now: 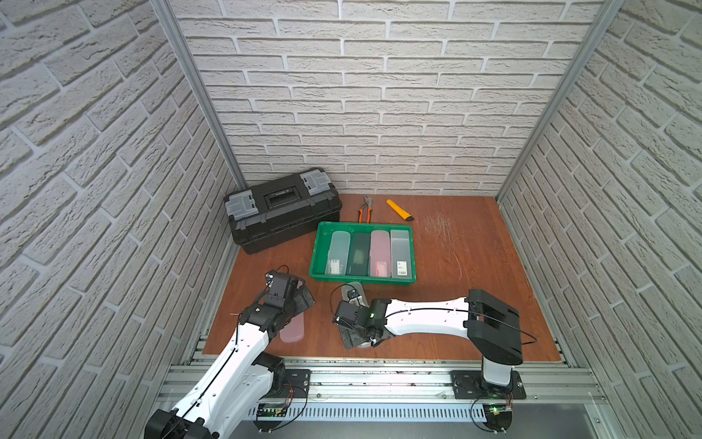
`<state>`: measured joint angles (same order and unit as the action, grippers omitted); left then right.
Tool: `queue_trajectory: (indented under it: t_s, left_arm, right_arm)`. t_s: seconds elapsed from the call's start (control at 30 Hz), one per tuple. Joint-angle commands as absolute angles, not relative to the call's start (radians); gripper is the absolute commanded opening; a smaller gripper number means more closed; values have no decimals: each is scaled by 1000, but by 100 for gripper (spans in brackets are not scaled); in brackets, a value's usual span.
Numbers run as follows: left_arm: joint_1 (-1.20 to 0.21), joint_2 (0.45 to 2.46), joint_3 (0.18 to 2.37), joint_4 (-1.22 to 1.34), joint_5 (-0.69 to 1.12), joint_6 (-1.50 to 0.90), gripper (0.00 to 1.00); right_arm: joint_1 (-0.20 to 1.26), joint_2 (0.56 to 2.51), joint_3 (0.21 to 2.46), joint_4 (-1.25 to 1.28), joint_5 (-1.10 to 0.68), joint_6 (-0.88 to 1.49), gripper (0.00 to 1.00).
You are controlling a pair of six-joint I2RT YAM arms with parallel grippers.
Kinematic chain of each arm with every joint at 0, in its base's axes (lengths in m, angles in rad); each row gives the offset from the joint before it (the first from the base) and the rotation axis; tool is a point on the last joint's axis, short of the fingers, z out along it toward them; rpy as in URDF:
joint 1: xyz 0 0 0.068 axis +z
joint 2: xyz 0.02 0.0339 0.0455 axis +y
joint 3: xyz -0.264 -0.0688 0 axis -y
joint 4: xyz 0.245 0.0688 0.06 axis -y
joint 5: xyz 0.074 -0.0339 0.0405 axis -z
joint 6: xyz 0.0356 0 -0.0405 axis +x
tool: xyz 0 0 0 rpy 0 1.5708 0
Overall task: Put the pencil case into the storage box
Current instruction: Pick up the pencil case from the center of the board.
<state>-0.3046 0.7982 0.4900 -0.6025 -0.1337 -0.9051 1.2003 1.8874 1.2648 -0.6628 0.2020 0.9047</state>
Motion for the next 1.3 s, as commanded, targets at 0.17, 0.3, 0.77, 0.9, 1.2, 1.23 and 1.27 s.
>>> queue_trajectory:
  t_s: [0.17, 0.3, 0.77, 0.9, 1.2, 1.23, 1.27]
  left_arm:
    - [-337, 787, 555, -619, -171, -874, 98]
    - [-363, 782, 580, -638, -200, -875, 98]
    - [-441, 728, 649, -703, -295, -884, 98]
    - [-448, 673, 664, -725, -322, -887, 98]
    - [-454, 564, 700, -762, -359, -876, 99]
    - [-453, 557, 709, -760, -359, -867, 98]
    - [-454, 552, 717, -755, -358, -855, 98]
  right_arm:
    - [1186, 1946, 1240, -685, 195, 911, 96]
    - [1186, 1960, 1233, -699, 204, 913, 95]
    - [1187, 1939, 1211, -683, 221, 868, 77]
    - [1196, 1899, 1188, -714, 244, 836, 67]
    - [1256, 1758, 1194, -794, 260, 731, 53]
    - [1256, 1735, 1202, -799, 248, 721, 51]
    - [1256, 1716, 1215, -802, 240, 705, 49]
